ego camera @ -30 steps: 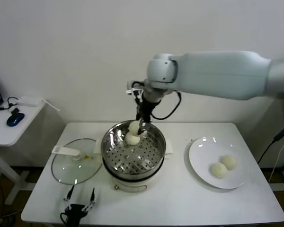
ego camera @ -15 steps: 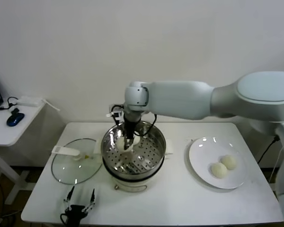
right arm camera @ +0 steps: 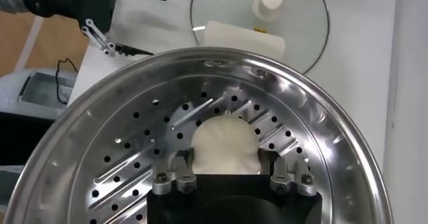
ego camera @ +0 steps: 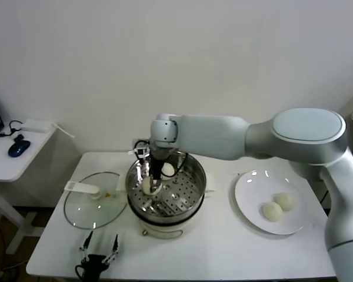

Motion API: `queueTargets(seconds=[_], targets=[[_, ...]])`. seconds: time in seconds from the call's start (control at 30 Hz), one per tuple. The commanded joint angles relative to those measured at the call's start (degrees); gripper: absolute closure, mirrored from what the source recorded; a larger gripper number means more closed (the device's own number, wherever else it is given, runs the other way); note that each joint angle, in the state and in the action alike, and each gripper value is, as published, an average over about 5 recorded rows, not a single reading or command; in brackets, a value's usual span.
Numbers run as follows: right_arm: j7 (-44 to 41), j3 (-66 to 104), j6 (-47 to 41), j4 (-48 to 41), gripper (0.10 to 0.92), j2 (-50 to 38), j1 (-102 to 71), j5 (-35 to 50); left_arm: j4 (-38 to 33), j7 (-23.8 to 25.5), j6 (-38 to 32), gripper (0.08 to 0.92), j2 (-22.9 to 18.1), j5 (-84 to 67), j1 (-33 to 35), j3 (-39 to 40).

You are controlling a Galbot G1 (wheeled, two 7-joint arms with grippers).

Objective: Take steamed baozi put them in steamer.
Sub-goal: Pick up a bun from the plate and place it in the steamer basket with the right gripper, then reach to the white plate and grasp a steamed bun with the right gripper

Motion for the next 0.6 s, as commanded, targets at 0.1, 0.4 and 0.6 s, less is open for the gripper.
queueTargets(seconds=[0.1, 0.4, 0.6], targets=[[-5.8, -3.8, 5.4, 5.3, 0.214, -8.0, 12.2, 3.1, -0.2, 0.1, 0.1, 0.177, -0.2, 0.4, 0.2, 0.1], [-17.4, -17.9, 20.5, 10.9, 0.203, -22.2, 25.9, -2.4, 0.1, 0.1, 0.0, 0.177, 0.0, 0.7, 0.4, 0.1], [-16.2, -24.5, 24.1, 15.5, 0.203, -32.8, 22.9, -15.4, 0.2, 0.1, -0.1, 0.177, 0.0, 0.7, 0.4, 0.1]])
